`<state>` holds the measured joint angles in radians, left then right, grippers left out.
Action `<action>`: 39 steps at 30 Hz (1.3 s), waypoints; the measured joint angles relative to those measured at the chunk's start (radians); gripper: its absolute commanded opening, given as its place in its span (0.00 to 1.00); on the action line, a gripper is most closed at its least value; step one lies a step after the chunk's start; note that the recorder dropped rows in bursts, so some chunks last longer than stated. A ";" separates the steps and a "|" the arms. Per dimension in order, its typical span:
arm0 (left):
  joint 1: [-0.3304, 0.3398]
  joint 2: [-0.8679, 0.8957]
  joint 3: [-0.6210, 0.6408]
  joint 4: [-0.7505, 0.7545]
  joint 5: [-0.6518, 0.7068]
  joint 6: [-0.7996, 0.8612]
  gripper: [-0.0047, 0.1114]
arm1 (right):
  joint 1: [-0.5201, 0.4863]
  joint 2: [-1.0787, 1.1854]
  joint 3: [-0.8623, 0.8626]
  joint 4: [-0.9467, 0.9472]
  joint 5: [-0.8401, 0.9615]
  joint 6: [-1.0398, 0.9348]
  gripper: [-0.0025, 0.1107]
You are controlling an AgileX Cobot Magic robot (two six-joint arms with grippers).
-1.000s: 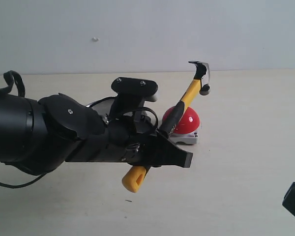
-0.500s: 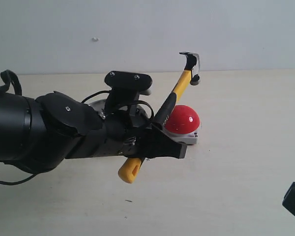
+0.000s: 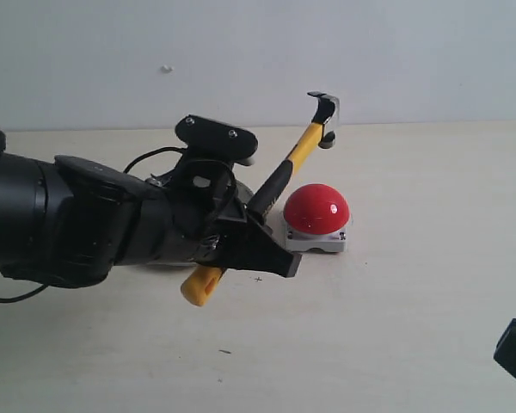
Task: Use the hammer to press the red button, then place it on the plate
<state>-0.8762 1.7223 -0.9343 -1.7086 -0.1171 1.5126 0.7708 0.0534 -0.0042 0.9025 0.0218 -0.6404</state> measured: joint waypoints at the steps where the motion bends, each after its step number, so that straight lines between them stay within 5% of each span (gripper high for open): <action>1: 0.002 -0.002 0.000 -0.015 -0.012 0.020 0.04 | 0.000 0.000 0.000 0.000 0.000 0.000 0.02; 10: 0.009 -0.007 0.000 -0.037 -0.041 0.122 0.04 | 0.000 0.000 0.000 0.000 0.000 0.000 0.02; 17: 0.105 -0.007 0.000 -0.017 0.367 0.011 0.04 | 0.000 0.000 0.000 0.000 0.000 0.000 0.02; 22: 0.201 -0.007 -0.046 0.377 0.596 -0.388 0.04 | 0.000 0.000 0.000 0.000 0.000 0.000 0.02; 25: 0.226 -0.007 -0.109 0.956 0.710 -0.907 0.04 | 0.000 0.000 0.000 0.000 0.000 0.000 0.02; 26: 0.226 -0.007 -0.119 1.032 0.740 -0.985 0.04 | 0.000 0.000 0.000 0.000 0.000 0.000 0.02; 39: 0.202 -0.047 -0.138 1.171 0.748 -1.135 0.04 | 0.000 0.000 0.000 0.000 0.000 0.000 0.02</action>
<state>-0.6744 1.6751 -1.0724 -0.5372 0.6309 0.3779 0.7708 0.0534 -0.0042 0.9025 0.0218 -0.6404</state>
